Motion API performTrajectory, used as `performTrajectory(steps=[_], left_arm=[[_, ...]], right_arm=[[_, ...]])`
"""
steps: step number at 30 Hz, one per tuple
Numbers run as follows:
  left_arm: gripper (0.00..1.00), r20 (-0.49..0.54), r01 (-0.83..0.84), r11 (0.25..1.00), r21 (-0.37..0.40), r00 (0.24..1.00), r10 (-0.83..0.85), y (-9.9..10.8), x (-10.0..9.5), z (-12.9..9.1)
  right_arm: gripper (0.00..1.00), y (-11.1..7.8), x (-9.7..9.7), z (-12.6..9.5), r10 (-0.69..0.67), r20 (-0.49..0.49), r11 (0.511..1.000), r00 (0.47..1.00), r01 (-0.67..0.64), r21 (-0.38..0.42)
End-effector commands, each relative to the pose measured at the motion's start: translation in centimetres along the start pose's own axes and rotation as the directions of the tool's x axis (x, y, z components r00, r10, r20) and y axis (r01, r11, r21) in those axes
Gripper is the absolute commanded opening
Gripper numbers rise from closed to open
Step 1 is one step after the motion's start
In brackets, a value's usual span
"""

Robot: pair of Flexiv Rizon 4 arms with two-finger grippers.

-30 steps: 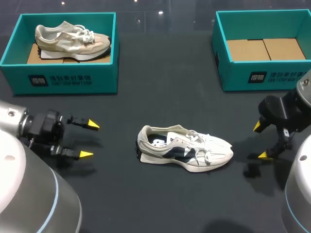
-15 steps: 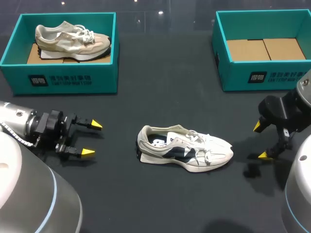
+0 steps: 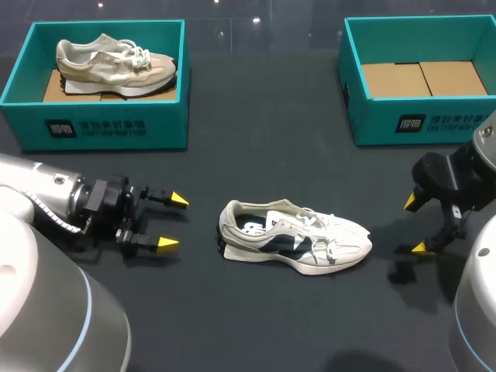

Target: Take the shoe out of the shoebox, open the shoe tongue, remove and reinsert the insole, then place the shoe into the shoebox

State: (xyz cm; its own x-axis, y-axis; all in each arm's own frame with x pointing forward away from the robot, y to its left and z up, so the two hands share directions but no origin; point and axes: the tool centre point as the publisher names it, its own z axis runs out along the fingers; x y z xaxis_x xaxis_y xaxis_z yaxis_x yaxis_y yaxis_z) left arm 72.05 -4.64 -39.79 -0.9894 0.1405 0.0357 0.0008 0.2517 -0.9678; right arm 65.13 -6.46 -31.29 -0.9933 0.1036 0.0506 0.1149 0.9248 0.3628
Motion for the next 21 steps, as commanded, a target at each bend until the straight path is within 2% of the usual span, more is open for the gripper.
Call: performTrajectory(steps=[1,17,21], left_arm=[[1.00,0.005,0.000,1.000,0.010,1.000,0.000,-0.1,0.2,1.8],[1.00,0.012,-0.002,1.000,0.009,1.000,0.002,-0.3,0.3,2.2],[1.00,0.051,0.045,0.999,0.029,0.998,-0.047,0.1,-0.1,2.9]], right_arm=[[1.00,0.0,0.2,0.0,0.000,0.003,1.000,1.000,0.000,0.002],[1.00,0.0,0.2,0.0,0.000,0.003,1.000,1.000,0.000,0.002],[1.00,0.0,0.2,0.0,0.000,0.003,1.000,1.000,0.000,0.002]])
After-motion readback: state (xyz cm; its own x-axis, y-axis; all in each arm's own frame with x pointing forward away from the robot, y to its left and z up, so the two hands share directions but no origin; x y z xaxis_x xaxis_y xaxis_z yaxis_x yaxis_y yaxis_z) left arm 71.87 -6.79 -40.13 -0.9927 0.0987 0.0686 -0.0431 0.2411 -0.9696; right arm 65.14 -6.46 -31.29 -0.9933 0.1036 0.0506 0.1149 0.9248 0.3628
